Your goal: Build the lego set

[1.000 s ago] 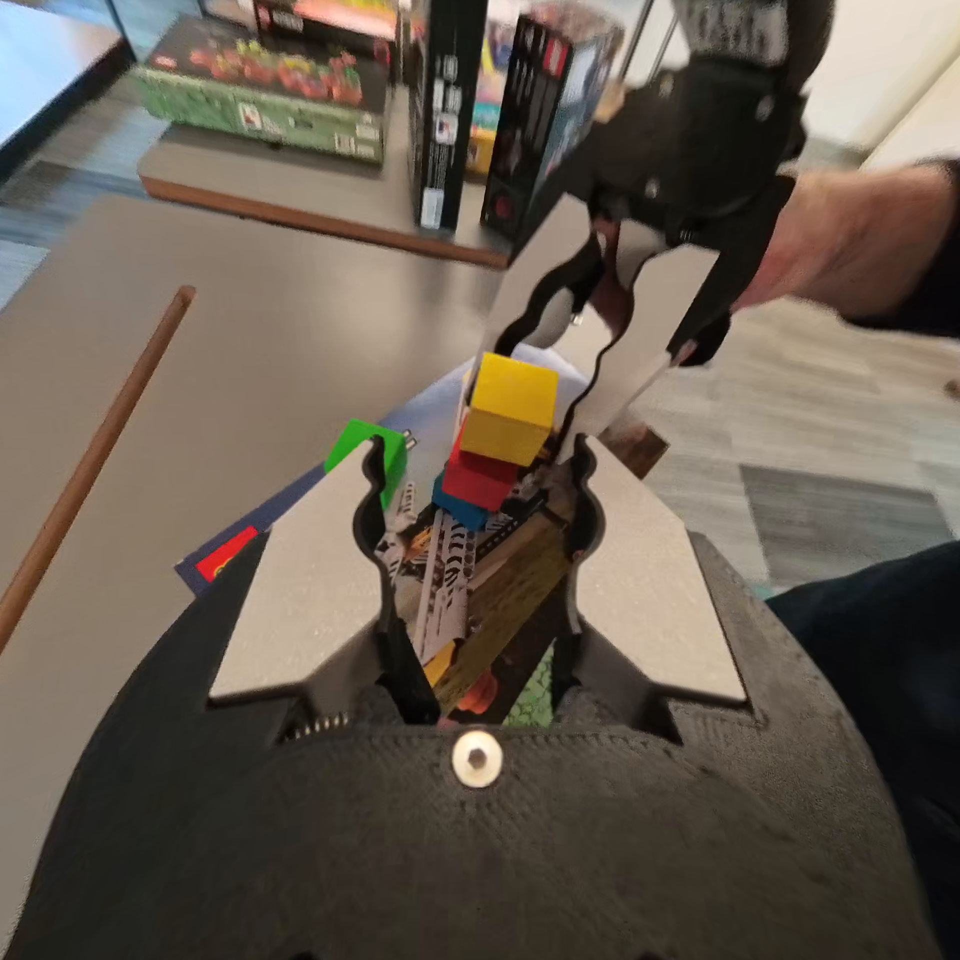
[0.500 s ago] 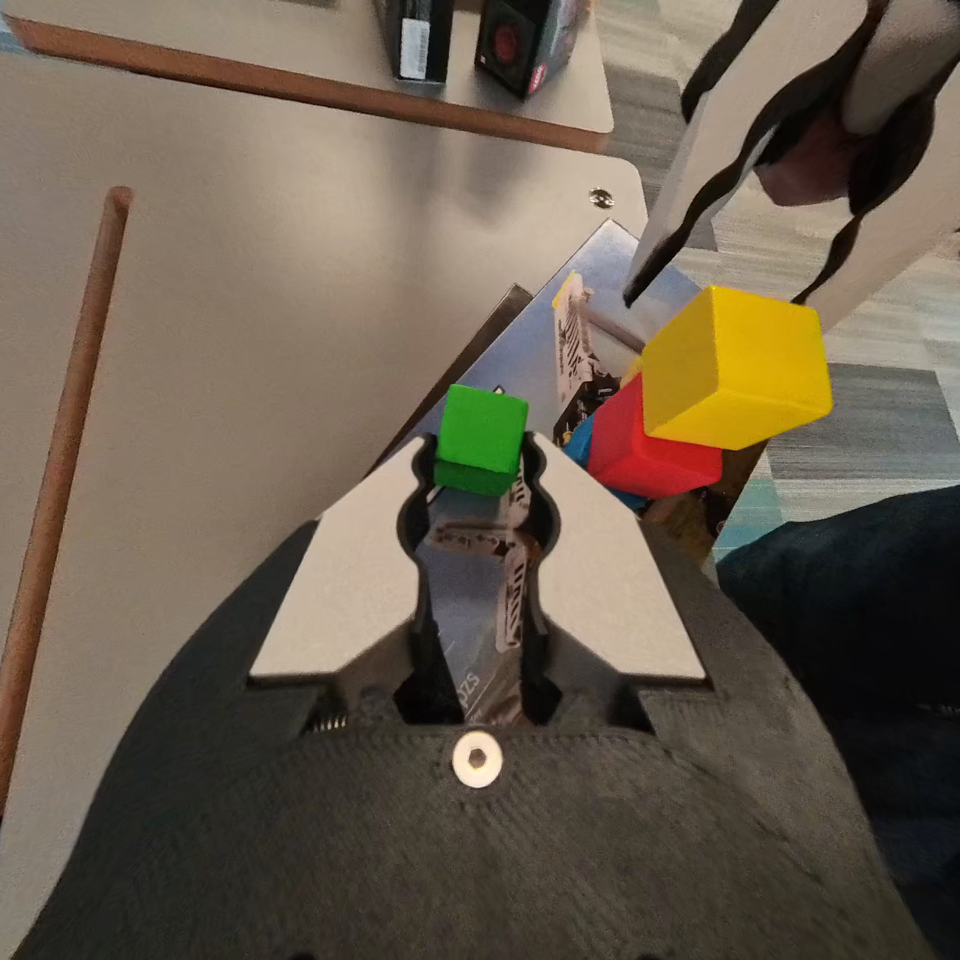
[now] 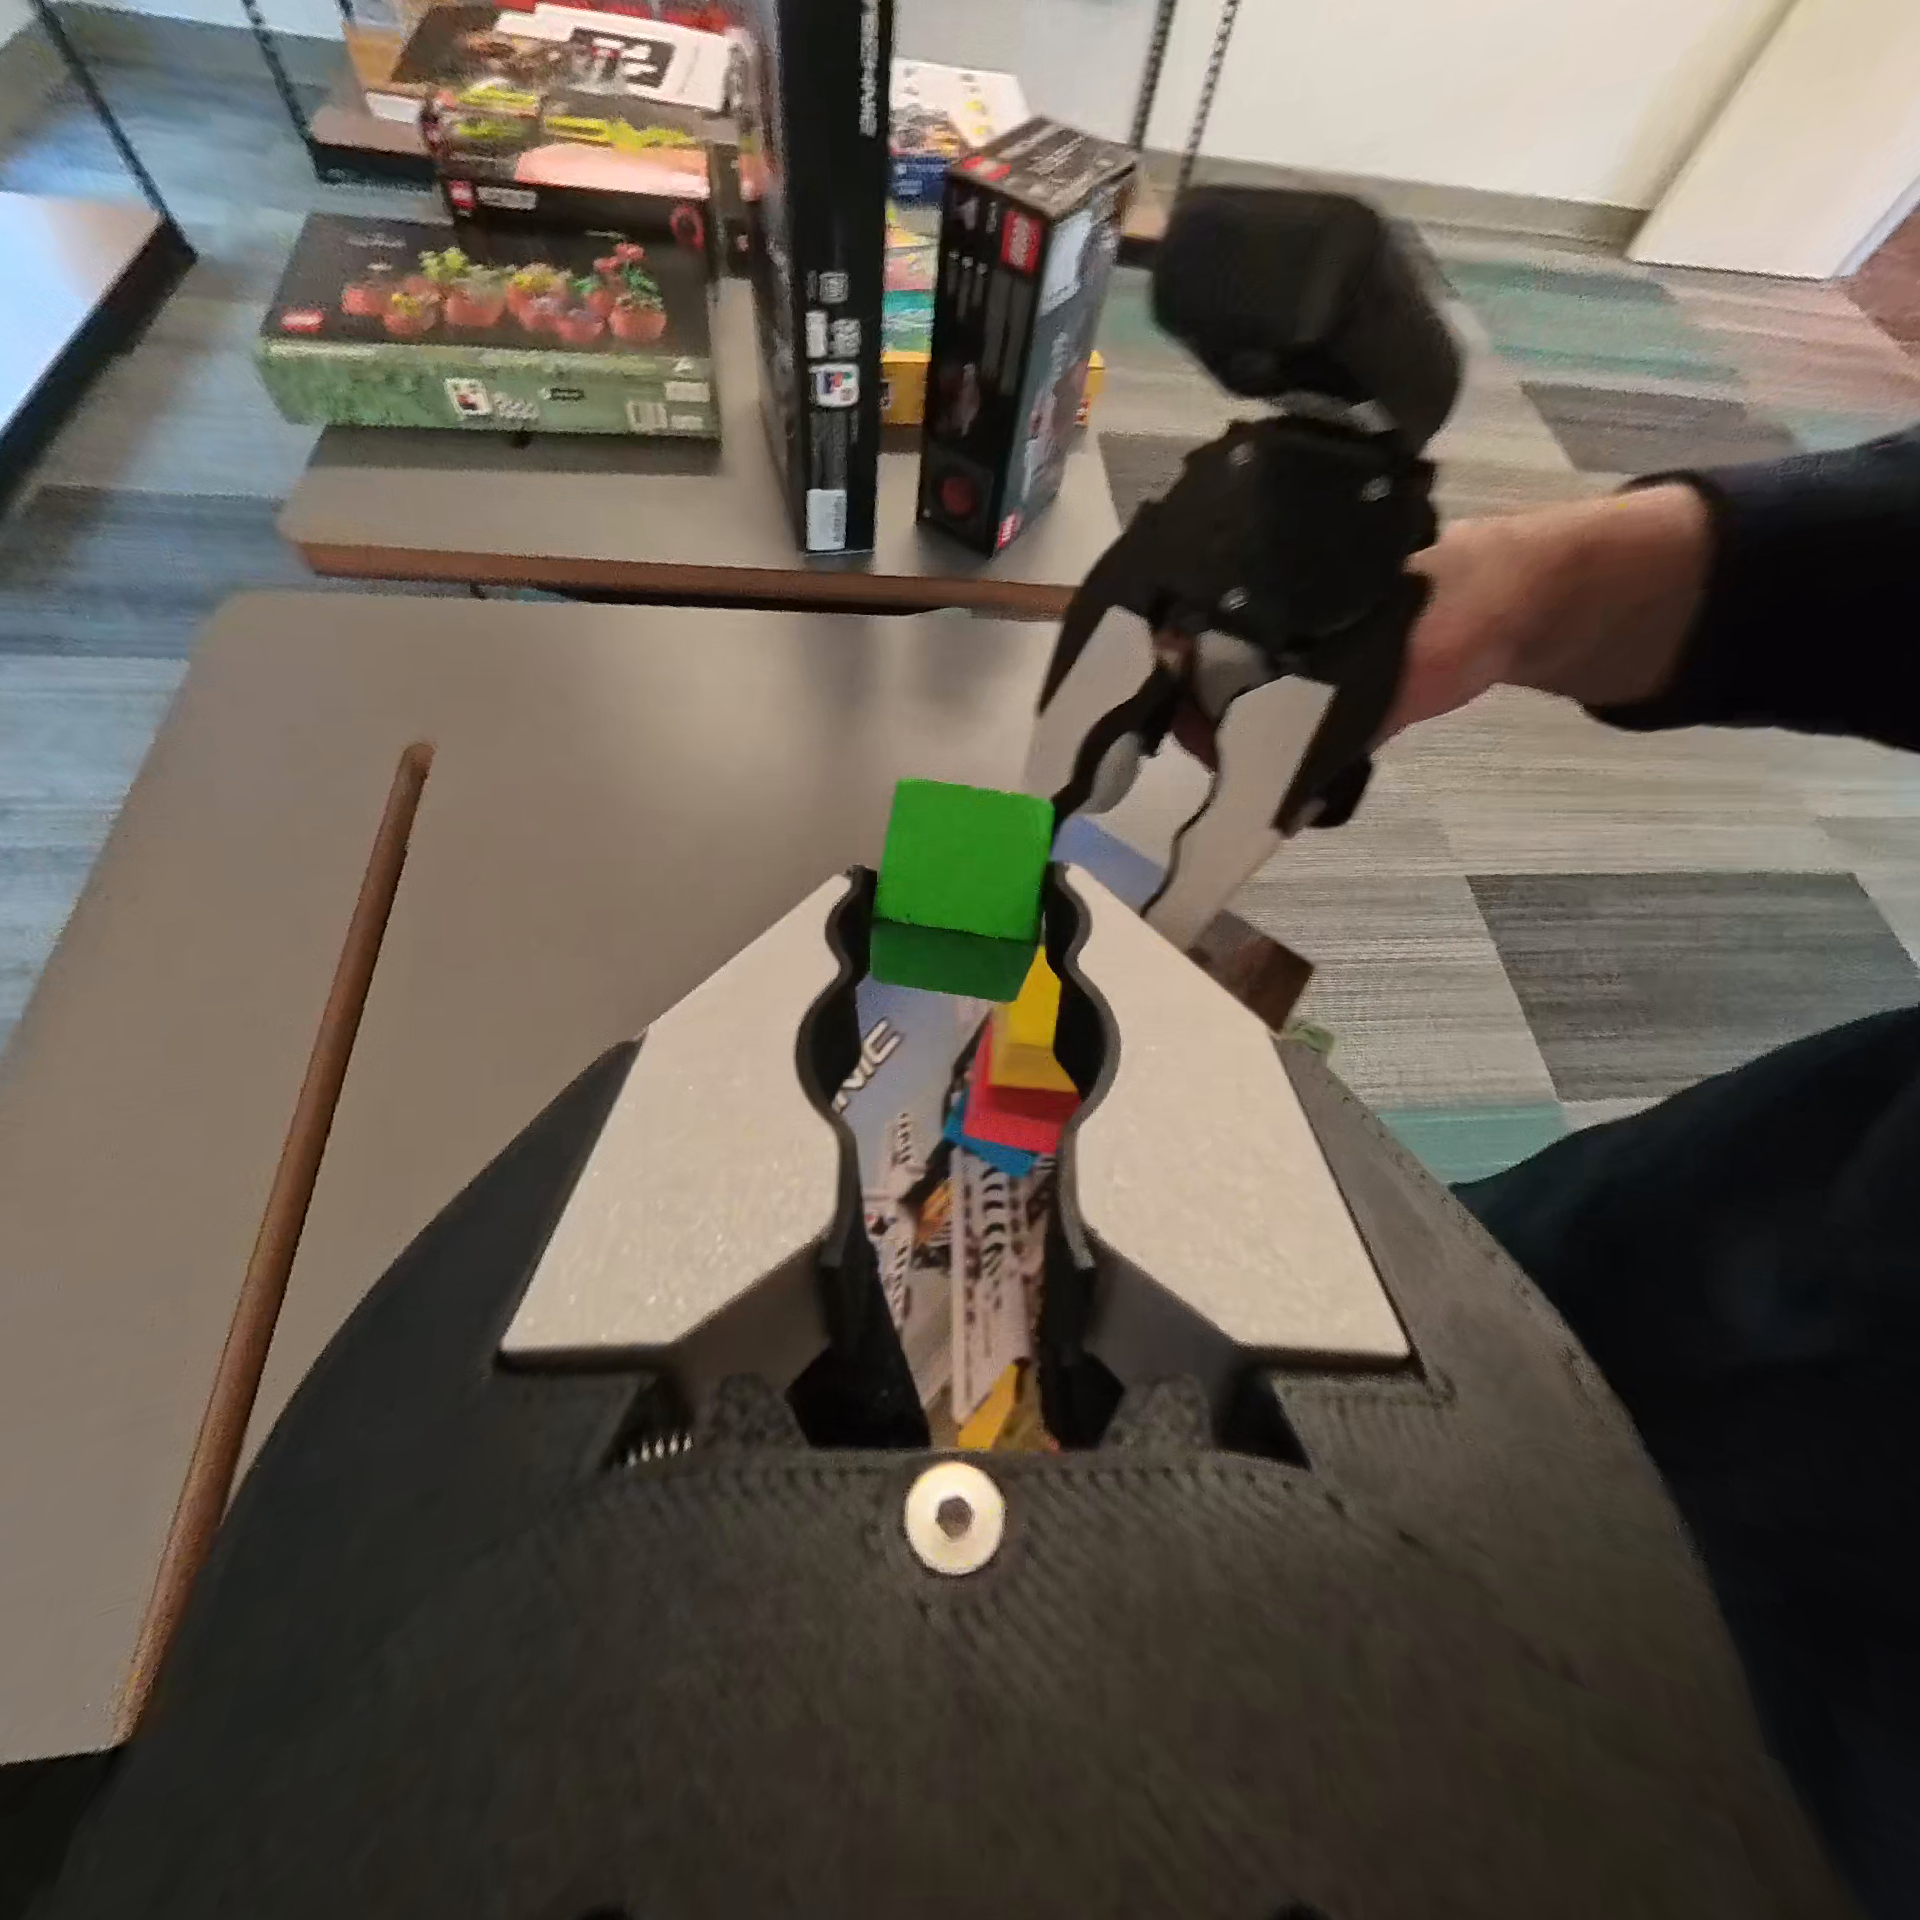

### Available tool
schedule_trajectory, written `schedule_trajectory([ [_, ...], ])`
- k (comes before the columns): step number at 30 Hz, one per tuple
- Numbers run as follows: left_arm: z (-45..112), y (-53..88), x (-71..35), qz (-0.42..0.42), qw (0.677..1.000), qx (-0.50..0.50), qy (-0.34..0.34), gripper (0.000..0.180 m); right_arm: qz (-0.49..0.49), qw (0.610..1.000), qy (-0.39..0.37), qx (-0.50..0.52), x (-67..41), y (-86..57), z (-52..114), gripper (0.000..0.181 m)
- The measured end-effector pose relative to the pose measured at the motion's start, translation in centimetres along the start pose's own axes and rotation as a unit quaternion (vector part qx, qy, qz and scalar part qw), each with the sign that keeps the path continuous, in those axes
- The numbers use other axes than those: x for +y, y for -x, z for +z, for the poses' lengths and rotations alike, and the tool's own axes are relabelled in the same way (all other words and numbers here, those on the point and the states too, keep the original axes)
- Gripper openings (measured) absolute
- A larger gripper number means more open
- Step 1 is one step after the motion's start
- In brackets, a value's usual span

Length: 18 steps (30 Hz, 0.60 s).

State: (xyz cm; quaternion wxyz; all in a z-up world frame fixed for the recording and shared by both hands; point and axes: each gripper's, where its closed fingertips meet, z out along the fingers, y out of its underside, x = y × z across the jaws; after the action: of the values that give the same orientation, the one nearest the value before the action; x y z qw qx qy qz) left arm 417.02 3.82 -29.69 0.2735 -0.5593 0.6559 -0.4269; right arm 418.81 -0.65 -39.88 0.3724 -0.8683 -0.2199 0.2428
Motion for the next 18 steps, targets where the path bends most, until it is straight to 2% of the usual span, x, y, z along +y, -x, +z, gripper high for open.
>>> schedule_trajectory([
  [4, 0.9, -2.1, 0.9, 0.019, 0.999, 0.011, 0.031, 0.031, -0.003, 1.000, 0.000, -0.002, -0.2, 0.1, 0.3, 0.046],
  [8, 2.4, -3.0, 3.3, 0.003, 0.999, 0.017, 0.050, 0.031, -0.005, 1.000, -0.002, -0.002, -0.4, 0.5, 0.4, 0.046],
  [12, 2.5, -3.4, 3.9, -0.012, 0.999, 0.018, 0.047, 0.045, -0.007, 1.000, -0.007, 0.000, -0.8, 0.8, 0.1, 0.046],
  [16, 1.7, -3.2, 4.6, -0.027, 0.999, 0.009, 0.043, 0.050, -0.012, 0.999, -0.030, -0.006, -2.0, 1.4, -0.7, 0.045],
  [18, 1.6, -2.7, 5.9, -0.032, 0.998, 0.001, 0.058, 0.050, -0.017, 0.999, -0.040, -0.009, -2.7, 1.6, -1.1, 0.038],
])
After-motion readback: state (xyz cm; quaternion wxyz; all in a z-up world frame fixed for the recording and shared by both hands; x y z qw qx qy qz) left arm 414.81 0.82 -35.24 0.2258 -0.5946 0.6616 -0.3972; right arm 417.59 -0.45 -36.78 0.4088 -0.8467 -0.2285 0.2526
